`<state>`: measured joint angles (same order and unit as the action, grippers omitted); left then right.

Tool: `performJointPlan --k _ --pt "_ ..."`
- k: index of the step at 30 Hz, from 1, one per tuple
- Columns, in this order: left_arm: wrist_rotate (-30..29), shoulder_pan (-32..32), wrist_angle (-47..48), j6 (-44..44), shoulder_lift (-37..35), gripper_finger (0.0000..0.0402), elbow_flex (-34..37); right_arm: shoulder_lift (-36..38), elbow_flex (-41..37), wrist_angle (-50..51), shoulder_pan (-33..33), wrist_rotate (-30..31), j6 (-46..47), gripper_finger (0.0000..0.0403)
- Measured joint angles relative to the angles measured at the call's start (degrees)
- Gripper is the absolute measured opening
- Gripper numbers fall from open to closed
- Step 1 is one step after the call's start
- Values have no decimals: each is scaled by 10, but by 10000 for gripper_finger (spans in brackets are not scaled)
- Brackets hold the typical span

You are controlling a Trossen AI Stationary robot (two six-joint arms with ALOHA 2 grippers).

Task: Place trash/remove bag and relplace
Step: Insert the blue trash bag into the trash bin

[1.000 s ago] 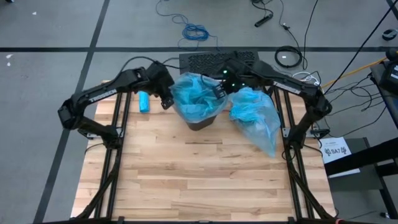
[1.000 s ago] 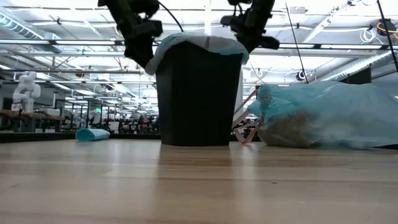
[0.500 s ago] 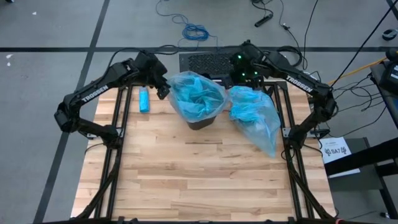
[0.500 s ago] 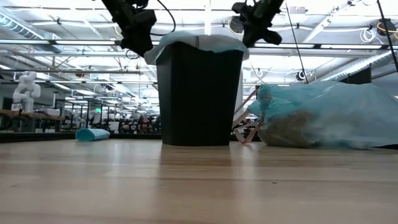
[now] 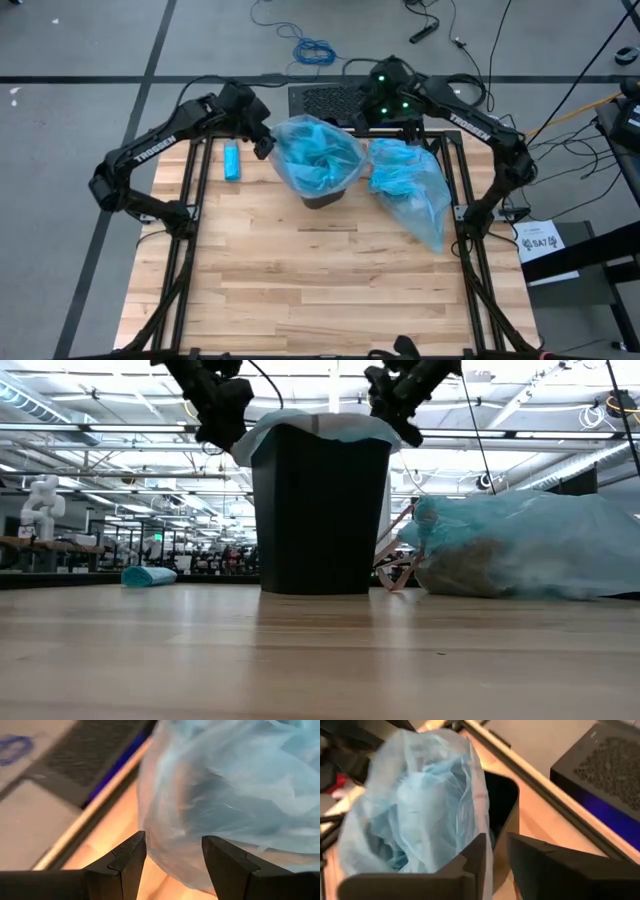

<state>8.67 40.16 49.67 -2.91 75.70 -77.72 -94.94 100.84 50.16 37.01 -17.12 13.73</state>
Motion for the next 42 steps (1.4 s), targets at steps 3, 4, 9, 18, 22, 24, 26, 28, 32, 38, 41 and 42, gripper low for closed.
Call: performJointPlan --k 3,4,9,18,22,24,26,28,32,38,41,42 --pt "54 -1 -10 3 11 196 13 -22 0 5 -5 1 -10 92" --pt "61 -1 -14 10 14 196 17 -28 0 2 -7 2 -12 101" --pt "63 -1 -20 9 18 196 21 -38 0 -20 -24 2 -30 135" --pt "65 -1 -28 -4 19 196 21 -53 0 -16 -50 7 -96 139" --pt "66 -1 -27 -4 19 196 22 -76 0 -42 -52 14 -125 127" --pt "66 -1 -28 -5 19 196 22 -83 0 -45 -52 32 -138 116" --pt "66 -1 -27 -5 19 196 22 -89 0 -42 -52 60 -143 87" --pt "66 -1 -28 -5 19 196 22 -90 0 -42 -52 69 -145 40" --pt "66 -1 -27 -5 19 196 22 -75 0 -84 -48 88 -140 8" --pt "66 -1 -28 -5 19 196 22 -59 1 -123 -27 99 -114 1" --pt "66 -1 -28 -5 19 196 22 -59 1 -119 -20 87 -99 1" --pt "66 -1 -28 -5 19 196 22 -59 1 -120 -19 78 -99 1"
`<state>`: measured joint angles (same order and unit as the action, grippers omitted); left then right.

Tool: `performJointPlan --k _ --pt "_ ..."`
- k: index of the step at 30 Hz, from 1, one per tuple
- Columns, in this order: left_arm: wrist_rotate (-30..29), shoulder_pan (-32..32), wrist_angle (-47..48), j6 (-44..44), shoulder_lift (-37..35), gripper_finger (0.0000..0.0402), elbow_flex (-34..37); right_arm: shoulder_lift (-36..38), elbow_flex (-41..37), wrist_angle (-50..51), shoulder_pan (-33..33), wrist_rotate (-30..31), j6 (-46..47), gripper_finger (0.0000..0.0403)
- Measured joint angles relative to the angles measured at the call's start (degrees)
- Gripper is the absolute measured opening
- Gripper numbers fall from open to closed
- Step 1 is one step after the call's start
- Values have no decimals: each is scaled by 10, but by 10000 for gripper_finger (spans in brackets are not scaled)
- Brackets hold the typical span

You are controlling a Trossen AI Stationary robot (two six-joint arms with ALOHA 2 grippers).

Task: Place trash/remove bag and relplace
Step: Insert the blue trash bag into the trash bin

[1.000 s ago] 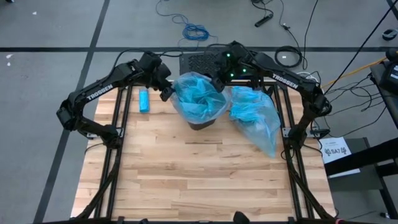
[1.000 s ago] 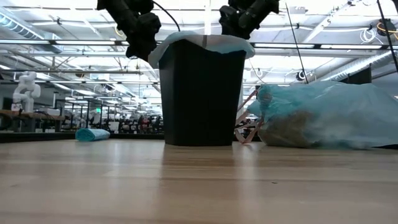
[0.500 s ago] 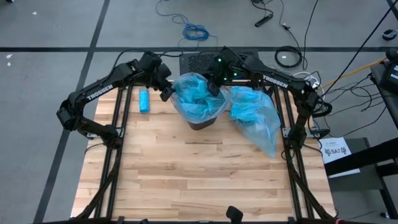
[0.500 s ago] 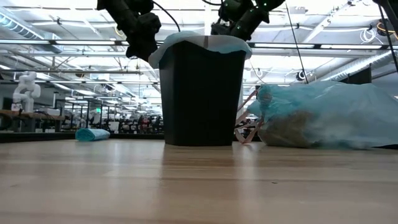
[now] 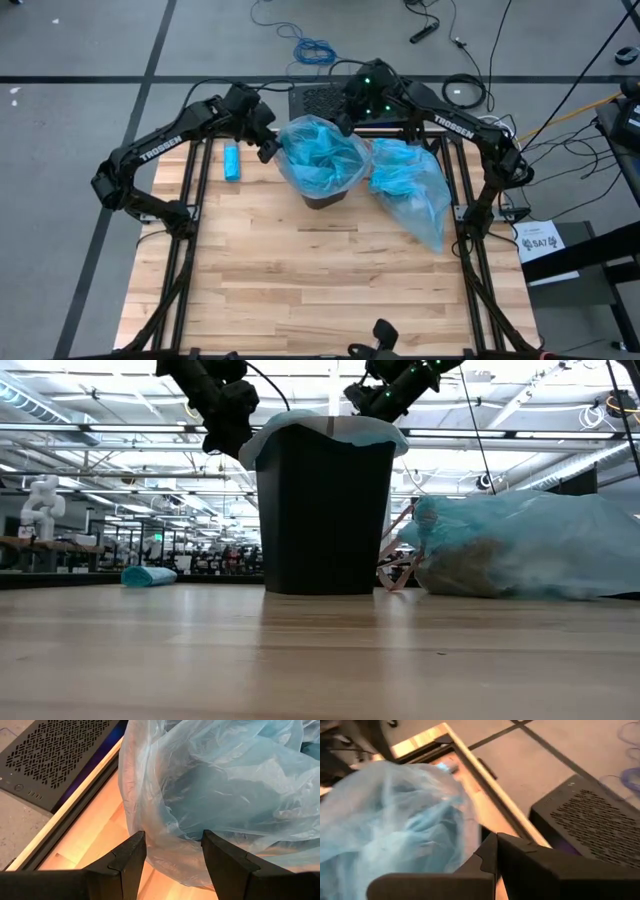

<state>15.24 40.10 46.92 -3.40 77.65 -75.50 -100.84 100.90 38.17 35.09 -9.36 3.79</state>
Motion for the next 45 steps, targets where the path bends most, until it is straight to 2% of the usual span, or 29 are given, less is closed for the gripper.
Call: performJointPlan --k 5,8,17,23,25,29,31,34,42,45 --pt "0 0 0 0 0 196 0 0 0 -7 1 -26 -1 6" --pt "0 0 0 0 0 196 0 0 0 -6 1 -60 -3 24" --pt "0 0 0 0 0 196 0 0 0 -13 -8 -79 -36 108" --pt "-2 0 0 0 0 196 0 -5 0 37 -21 -87 -79 131" --pt "-3 0 0 0 0 196 0 -14 0 65 -23 -72 -91 132" --pt "-3 0 0 0 0 196 0 -25 -1 87 -25 -53 -101 121" --pt "-3 0 1 0 0 196 0 -25 -1 84 -25 -42 -91 87" --pt "-3 0 1 0 0 196 0 -17 -1 66 -25 -20 -94 17" --pt "-3 0 2 1 0 196 0 -6 -1 3 -14 26 -57 1" --pt "-3 0 3 1 0 196 0 -14 -1 5 -3 2 -34 1"
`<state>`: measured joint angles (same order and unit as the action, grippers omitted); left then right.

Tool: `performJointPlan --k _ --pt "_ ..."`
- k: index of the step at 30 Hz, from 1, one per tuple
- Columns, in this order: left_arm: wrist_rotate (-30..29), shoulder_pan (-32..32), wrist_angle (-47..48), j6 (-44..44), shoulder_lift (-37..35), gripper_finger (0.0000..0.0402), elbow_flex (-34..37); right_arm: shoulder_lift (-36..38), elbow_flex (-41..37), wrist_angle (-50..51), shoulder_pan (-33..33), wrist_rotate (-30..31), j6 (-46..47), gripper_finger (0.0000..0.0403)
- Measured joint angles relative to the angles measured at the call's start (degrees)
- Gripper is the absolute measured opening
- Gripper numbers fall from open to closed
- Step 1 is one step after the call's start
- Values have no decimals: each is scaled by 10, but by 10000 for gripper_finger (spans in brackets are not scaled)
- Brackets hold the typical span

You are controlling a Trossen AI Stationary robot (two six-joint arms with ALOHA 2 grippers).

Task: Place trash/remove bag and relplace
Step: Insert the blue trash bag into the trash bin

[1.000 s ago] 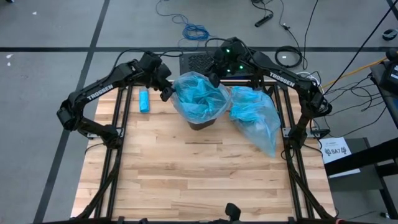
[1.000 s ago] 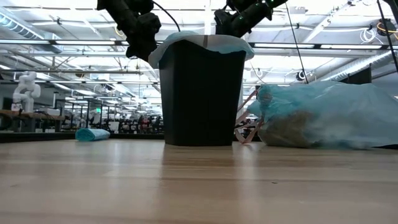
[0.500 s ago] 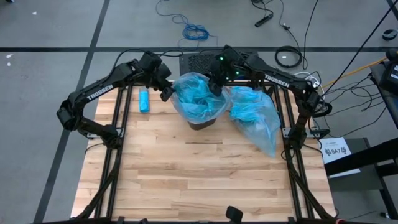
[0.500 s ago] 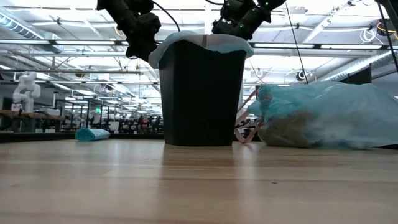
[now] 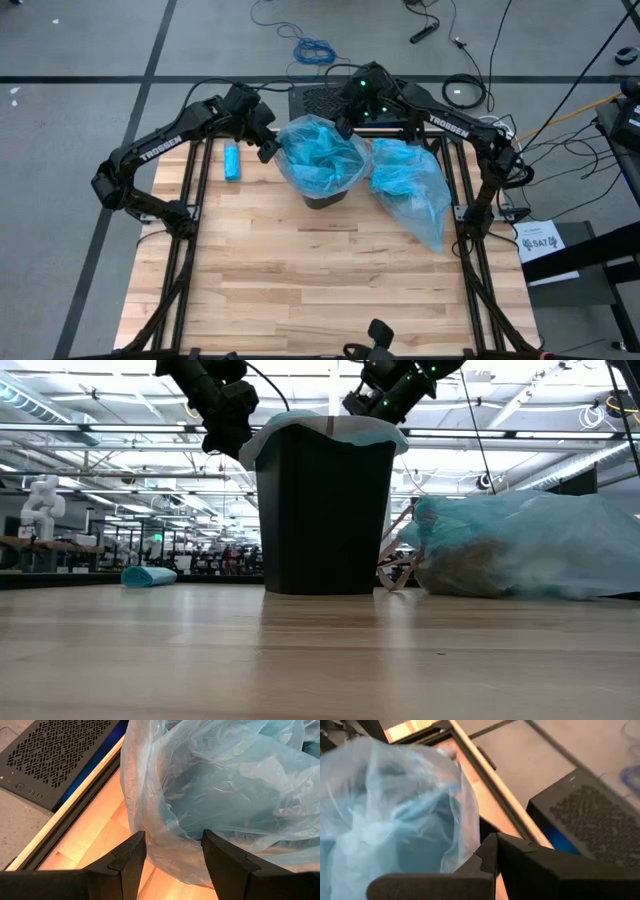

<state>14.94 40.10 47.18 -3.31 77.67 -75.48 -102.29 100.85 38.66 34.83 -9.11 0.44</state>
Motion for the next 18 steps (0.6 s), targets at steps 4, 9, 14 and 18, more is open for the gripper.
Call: performJointPlan --k 4,9,14,18 --pt "0 0 0 0 0 196 0 1 -1 -1 1 -17 6 1" --pt "0 0 1 0 0 196 0 5 0 -39 1 -43 10 12" --pt "0 0 0 0 0 196 0 4 0 -25 -5 -62 -3 57" --pt "0 0 0 -2 0 196 0 -1 0 7 -9 -62 -14 97"
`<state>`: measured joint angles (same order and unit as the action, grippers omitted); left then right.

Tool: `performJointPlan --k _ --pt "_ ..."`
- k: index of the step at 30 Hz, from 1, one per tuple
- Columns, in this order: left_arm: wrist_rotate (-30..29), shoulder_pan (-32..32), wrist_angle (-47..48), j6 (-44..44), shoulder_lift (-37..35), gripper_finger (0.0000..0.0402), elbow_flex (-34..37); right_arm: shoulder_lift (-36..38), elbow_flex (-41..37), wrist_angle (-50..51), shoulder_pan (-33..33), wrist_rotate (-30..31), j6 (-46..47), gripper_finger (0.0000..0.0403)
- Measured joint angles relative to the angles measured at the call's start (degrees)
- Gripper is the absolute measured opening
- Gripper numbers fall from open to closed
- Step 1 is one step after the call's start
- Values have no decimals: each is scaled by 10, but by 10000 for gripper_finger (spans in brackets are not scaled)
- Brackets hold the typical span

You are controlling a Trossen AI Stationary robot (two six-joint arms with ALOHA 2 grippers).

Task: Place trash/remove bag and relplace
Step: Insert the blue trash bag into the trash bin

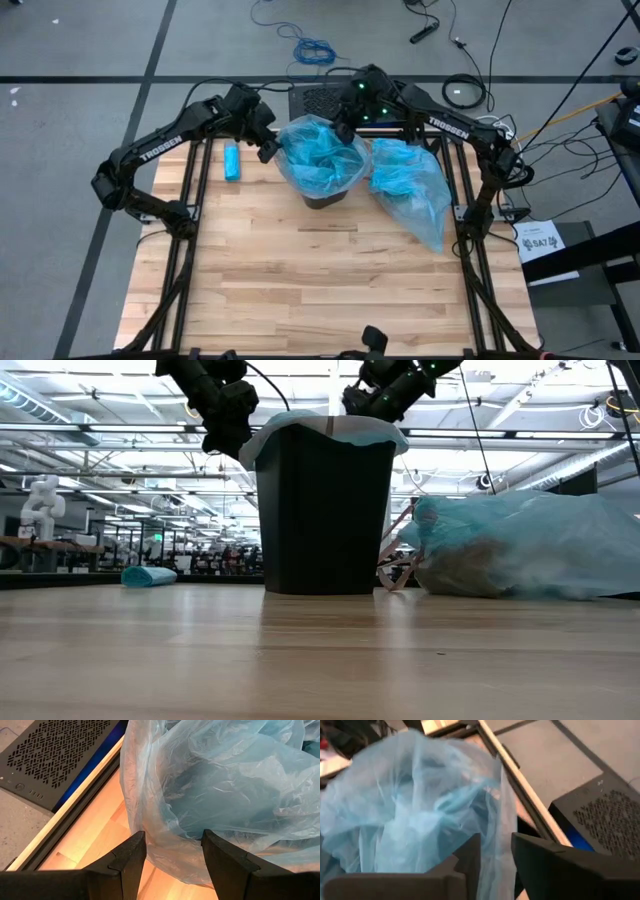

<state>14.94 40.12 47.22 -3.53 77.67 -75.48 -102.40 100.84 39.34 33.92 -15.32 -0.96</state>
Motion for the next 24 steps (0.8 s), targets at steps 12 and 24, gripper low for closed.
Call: performJointPlan --k 12,24 --pt "-2 0 -1 -2 0 196 0 -19 1 69 -3 4 -48 25" --pt "-3 0 -1 1 0 196 0 -3 0 -11 14 48 -37 0"
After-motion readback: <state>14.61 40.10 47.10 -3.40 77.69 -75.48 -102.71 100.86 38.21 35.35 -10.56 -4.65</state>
